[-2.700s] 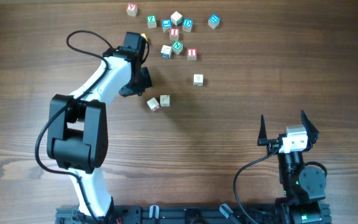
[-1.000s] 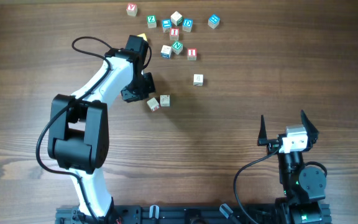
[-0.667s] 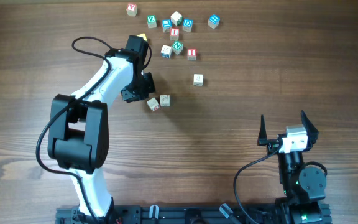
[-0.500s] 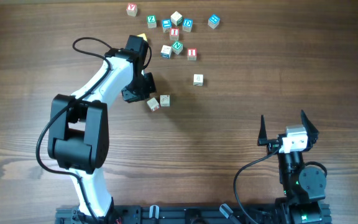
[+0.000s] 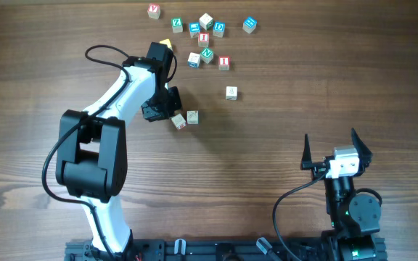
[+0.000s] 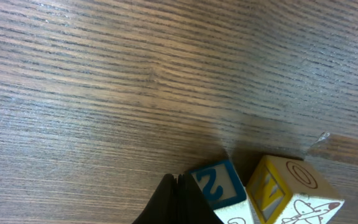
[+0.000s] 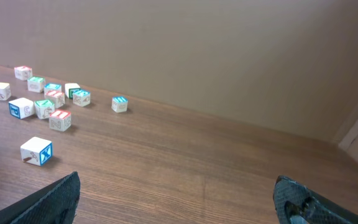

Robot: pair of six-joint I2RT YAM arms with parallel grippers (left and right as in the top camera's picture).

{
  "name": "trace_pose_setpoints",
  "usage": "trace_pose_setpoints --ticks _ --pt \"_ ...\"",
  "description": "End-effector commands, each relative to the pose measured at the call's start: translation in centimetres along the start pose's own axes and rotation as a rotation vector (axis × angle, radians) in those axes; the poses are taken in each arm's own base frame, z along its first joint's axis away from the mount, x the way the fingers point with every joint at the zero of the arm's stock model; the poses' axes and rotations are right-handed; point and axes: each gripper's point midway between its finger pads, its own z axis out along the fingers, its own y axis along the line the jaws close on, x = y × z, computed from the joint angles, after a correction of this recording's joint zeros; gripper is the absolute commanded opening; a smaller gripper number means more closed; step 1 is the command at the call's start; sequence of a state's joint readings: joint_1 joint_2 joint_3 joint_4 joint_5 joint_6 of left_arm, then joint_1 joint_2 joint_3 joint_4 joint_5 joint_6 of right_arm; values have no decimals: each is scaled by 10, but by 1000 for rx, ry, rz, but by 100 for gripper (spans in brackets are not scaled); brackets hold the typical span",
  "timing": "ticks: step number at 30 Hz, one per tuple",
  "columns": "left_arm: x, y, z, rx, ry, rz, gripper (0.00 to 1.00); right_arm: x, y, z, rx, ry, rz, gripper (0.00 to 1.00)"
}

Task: Form a tower

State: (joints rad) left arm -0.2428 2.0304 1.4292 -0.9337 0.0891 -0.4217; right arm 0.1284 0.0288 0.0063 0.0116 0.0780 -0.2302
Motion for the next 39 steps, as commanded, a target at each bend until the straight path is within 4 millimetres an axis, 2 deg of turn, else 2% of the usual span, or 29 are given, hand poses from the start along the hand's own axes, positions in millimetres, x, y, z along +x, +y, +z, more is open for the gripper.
trace_pose_setpoints --ticks 1,13,23,34,39 --pt "4 -2 2 9 16 -1 4 -2 3 0 -18 -9 -5 100" --pt "-2 -5 2 23 -10 1 4 -2 3 0 -18 -9 -5 100" --pt "6 -5 2 27 26 -4 4 -2 3 0 -18 -9 -5 100" --pt "6 -6 2 32 28 -4 4 -2 3 0 -18 -9 -5 100" --pt "-2 -5 2 23 -10 -1 5 -2 3 0 -18 -10 -5 100"
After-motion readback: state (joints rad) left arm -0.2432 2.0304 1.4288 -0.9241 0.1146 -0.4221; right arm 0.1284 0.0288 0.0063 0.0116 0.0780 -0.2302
